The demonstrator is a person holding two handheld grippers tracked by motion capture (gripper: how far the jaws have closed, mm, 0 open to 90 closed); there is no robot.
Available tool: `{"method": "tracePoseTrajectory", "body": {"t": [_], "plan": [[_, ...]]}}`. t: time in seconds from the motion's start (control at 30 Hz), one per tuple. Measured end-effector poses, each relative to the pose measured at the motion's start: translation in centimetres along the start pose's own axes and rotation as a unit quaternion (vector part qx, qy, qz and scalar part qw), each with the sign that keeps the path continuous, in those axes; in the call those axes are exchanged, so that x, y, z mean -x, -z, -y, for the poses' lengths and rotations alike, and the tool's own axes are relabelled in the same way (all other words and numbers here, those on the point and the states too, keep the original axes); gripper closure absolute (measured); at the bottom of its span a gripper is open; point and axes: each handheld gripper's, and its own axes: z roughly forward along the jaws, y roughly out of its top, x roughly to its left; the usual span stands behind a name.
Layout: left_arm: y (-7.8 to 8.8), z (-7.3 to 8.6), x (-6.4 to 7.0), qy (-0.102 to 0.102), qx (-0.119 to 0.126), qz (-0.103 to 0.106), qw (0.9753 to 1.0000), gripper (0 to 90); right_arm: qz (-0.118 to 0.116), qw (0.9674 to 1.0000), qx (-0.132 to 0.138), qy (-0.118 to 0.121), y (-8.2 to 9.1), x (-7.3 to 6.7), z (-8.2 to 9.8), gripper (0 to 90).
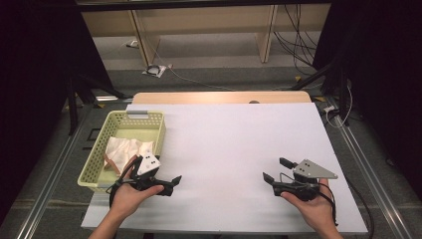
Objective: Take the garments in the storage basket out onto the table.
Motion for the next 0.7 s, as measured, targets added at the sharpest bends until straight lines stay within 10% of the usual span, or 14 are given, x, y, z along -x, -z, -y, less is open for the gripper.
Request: {"method": "tracePoseTrajectory", "body": {"t": [0.7], "plan": [[0.18,-0.33,-0.12,-0.003,-0.006,-0.012,0.9999,0.0,0.005,0.9998,-0.012,0.013,-0.18,-0.34,0.0,20.0]]}}
